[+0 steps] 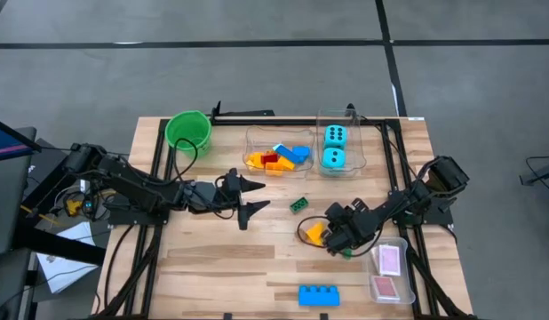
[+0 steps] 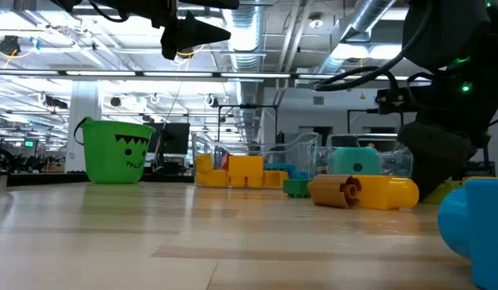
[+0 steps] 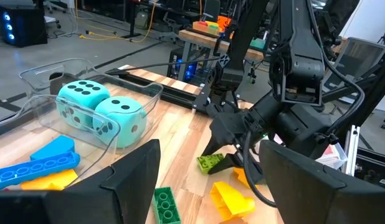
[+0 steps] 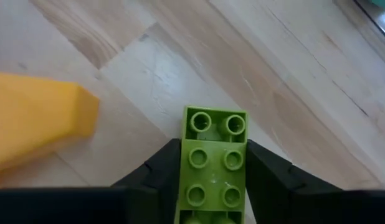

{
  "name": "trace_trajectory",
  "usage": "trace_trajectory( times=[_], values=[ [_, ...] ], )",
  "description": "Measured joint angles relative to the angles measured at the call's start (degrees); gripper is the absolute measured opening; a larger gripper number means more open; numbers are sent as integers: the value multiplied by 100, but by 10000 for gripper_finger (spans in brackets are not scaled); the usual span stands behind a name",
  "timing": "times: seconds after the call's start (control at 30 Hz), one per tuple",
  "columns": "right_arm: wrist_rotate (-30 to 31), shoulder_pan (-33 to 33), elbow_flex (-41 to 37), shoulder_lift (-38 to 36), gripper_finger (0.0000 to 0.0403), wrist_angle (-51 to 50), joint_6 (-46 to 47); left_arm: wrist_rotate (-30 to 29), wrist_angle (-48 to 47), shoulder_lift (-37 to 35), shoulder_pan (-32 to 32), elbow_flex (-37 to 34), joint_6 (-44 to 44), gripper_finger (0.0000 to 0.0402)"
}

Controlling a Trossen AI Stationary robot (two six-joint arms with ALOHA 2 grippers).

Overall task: Pick & Place Toys
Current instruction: Put the green gamepiece into the left transparent bin

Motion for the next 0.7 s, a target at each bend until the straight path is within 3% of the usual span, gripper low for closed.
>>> trace_trajectory(
  times=[0.13, 0.37, 0.7],
  values=[
    [107, 57, 90, 23, 149, 116, -203, 1, -88, 0, 0, 0, 6, 270],
    [749, 285, 499, 22, 134, 218, -1042, 64, -447, 0, 5, -2, 136, 270],
    [2170, 766, 1041, 18, 138, 232, -2011, 1605, -231, 285, 165, -2, -699, 270]
  ],
)
